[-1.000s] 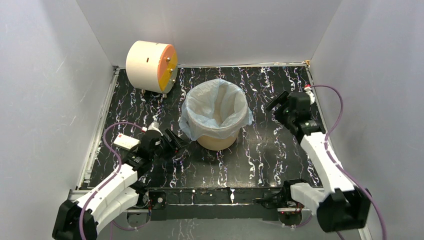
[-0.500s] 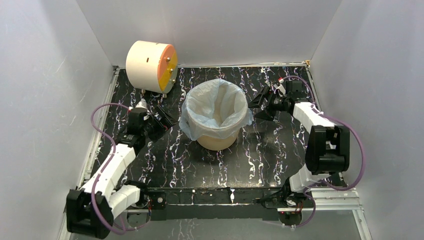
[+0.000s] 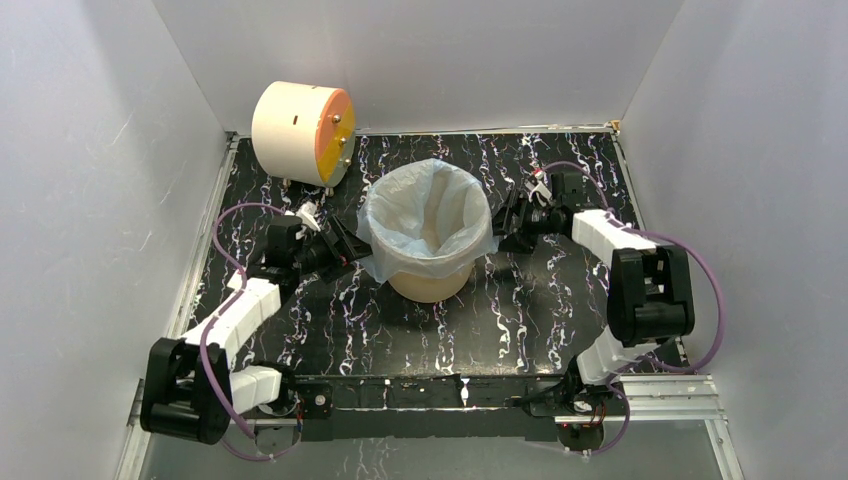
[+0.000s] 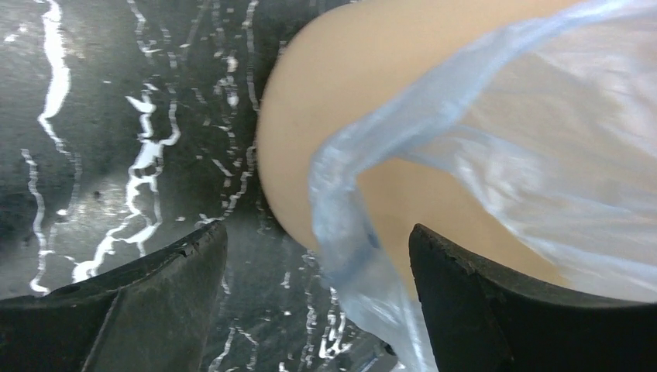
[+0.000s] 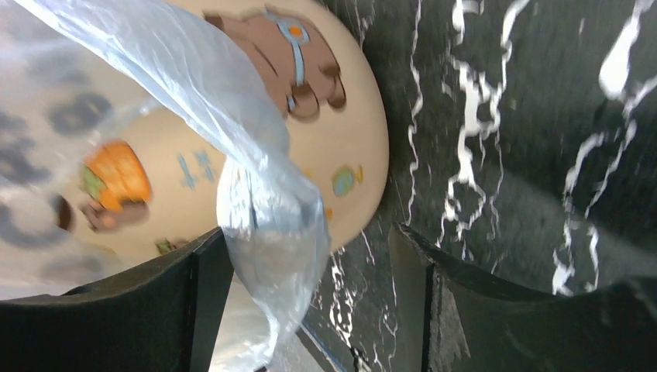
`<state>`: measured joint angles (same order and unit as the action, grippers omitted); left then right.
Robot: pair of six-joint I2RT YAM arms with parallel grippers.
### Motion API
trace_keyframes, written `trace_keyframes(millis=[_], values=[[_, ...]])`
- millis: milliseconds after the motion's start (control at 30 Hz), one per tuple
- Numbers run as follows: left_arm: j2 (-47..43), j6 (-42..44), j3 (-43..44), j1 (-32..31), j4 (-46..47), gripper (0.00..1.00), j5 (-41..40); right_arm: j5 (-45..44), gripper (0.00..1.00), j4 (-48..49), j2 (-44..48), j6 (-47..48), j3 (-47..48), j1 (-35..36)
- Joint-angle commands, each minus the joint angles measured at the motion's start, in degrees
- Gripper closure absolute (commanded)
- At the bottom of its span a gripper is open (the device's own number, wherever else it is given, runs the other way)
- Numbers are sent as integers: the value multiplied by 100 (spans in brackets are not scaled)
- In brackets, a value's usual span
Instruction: Put the trash bags into the trash bin
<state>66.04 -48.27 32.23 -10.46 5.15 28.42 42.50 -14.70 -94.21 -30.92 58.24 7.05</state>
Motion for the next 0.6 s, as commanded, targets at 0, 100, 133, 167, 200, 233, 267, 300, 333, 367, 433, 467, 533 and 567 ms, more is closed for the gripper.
trace_keyframes(millis=[0,100,133,167,200,233,267,300,333,367,433,467,533,567], values=[[293,937,386,1,-450,18,-675,-175,22,-127,771,119,-643,164],[498,1264,503,4,-189,19,-666,-228,24,-78,1219,-8,-1258,314],[578,1267,471,0,31,19,-519,-290,24,-68,1359,-40,-1379,344],[662,1231,453,0,240,19,-402,-324,24,-103,1478,-61,-1436,350],[767,1176,460,1,384,19,-315,-321,25,-134,1579,-63,-1460,357],[867,1115,490,2,469,19,-218,-289,26,-158,1686,-51,-1478,358],[981,1108,551,0,487,19,-147,-369,26,-206,1785,-59,-1477,359],[1084,1123,625,1,456,19,-94,-565,24,-321,1910,-86,-1455,359],[1185,1130,678,0,412,19,-54,-825,20,-429,2021,-113,-1429,359],[1283,1166,737,0,387,19,9,-1142,19,-528,2155,-160,-1407,359],[1505,1244,861,2,285,19,116,-1782,18,-455,2467,-325,-1487,355],[1593,1266,910,7,287,19,154,-2022,17,-311,2653,-409,-1539,347],[1753,1223,963,8,417,19,263,-2244,14,-44,2738,-470,-1492,309],[1838,1233,1018,9,428,19,294,-2237,14,59,2659,-514,-1415,289]])
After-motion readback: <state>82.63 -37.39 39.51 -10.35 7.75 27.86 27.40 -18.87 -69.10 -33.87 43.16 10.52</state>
